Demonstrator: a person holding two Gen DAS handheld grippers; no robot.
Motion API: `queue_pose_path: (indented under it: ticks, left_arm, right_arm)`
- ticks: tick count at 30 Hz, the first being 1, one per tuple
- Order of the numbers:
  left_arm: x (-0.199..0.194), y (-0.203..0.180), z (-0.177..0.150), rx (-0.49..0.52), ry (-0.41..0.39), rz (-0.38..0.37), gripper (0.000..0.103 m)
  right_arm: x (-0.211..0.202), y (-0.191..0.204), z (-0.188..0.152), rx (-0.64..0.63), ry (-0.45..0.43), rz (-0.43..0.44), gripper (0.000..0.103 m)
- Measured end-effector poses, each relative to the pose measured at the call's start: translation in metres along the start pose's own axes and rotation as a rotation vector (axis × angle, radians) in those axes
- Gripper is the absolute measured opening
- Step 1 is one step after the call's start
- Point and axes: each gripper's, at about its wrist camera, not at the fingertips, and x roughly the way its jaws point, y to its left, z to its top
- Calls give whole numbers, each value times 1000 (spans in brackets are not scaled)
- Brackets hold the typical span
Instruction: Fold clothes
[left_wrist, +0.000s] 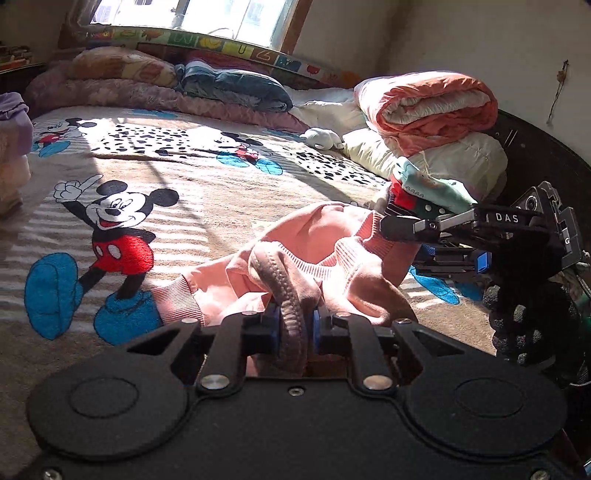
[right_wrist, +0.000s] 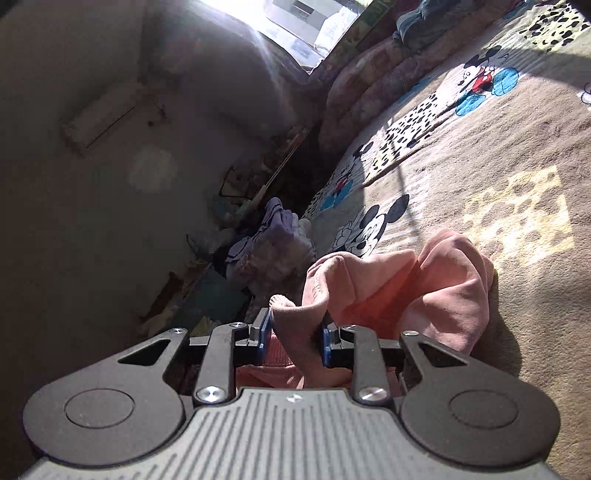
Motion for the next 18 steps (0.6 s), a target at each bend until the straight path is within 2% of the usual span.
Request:
queue_pose_path:
  ticks: [13, 18]
  left_arm:
    - [-38, -86, -74, 387, 44, 58, 14]
    - [-41, -110, -108, 465, 92, 57, 14]
  right_arm:
    - [-84, -2, -112, 103, -118, -39, 28]
    - [-102, -2, -148, 130, -151, -70, 28]
